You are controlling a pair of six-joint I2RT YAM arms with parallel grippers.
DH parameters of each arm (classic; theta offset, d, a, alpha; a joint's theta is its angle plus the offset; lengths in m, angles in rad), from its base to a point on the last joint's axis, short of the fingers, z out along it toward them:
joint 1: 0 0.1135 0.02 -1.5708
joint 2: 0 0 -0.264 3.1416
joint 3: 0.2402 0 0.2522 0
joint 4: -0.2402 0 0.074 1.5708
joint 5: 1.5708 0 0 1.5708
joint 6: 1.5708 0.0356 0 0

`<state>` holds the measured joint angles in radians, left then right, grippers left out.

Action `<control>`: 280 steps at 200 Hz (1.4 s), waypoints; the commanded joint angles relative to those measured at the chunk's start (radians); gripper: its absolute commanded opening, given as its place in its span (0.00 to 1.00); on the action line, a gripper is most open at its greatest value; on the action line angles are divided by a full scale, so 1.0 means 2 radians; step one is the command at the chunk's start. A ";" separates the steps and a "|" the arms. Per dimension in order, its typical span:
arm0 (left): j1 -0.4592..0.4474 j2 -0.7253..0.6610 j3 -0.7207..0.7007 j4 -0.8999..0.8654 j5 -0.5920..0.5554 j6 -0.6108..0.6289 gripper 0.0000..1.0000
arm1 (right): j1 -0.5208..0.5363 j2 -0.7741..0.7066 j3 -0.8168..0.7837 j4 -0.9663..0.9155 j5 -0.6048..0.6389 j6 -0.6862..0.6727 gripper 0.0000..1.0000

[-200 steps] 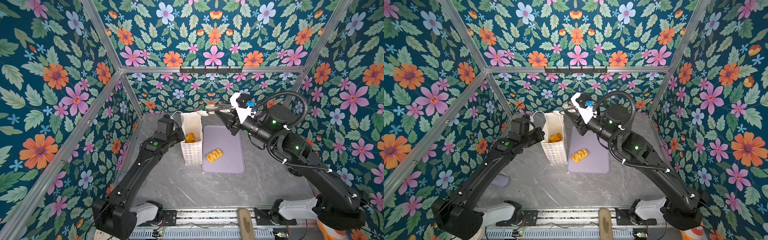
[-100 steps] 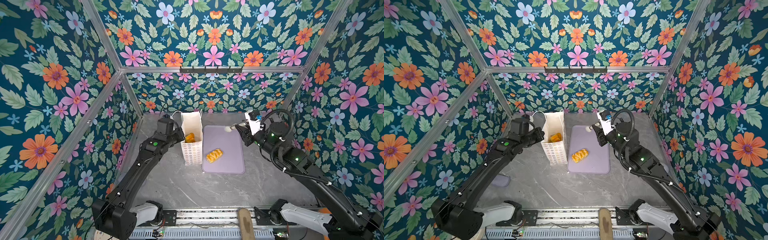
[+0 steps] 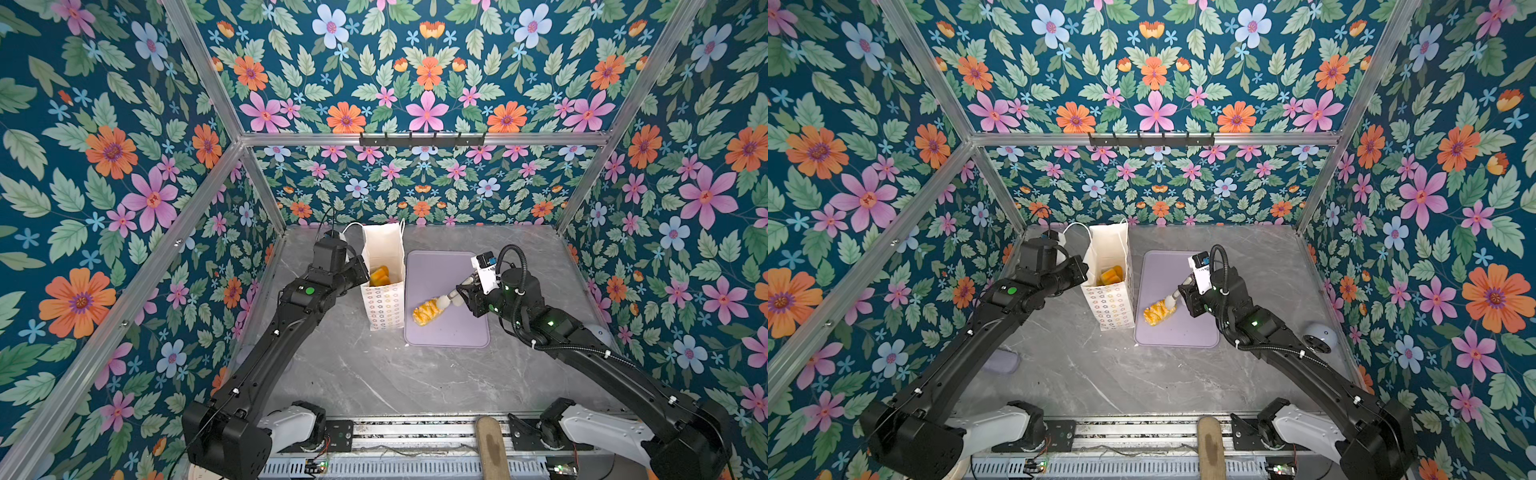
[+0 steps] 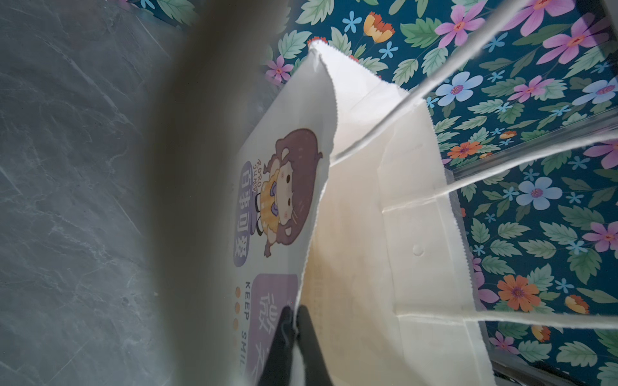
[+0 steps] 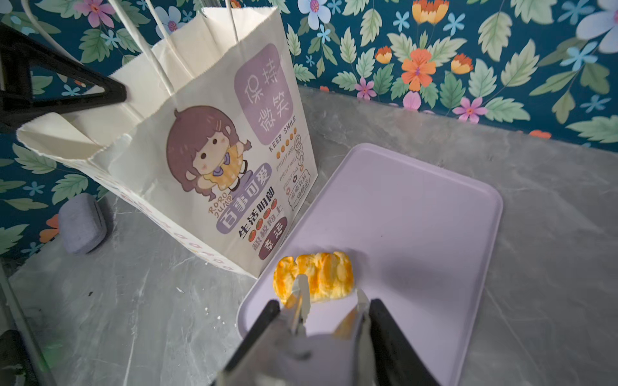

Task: Pack bread into a paper bag
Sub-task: Rotate the bread on the tray.

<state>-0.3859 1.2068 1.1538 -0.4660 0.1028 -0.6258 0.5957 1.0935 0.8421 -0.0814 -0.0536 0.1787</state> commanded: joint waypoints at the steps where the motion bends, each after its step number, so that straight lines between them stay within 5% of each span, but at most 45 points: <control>1: 0.000 -0.002 -0.002 -0.002 -0.002 0.000 0.05 | 0.000 0.005 -0.017 0.085 -0.019 0.058 0.44; 45: 0.000 0.000 0.000 -0.001 0.002 0.000 0.05 | 0.001 0.013 -0.050 0.145 -0.037 0.099 0.45; 183: 0.000 -0.001 -0.001 0.002 0.008 0.001 0.05 | 0.001 0.027 -0.047 0.093 -0.002 0.084 0.48; 280: 0.000 0.000 0.009 -0.001 0.006 0.003 0.05 | 0.001 0.060 -0.067 0.189 -0.003 0.086 0.48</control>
<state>-0.3859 1.2053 1.1564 -0.4637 0.1070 -0.6254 0.5964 1.1992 0.7021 0.1646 -0.0639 0.3511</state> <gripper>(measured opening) 0.057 0.484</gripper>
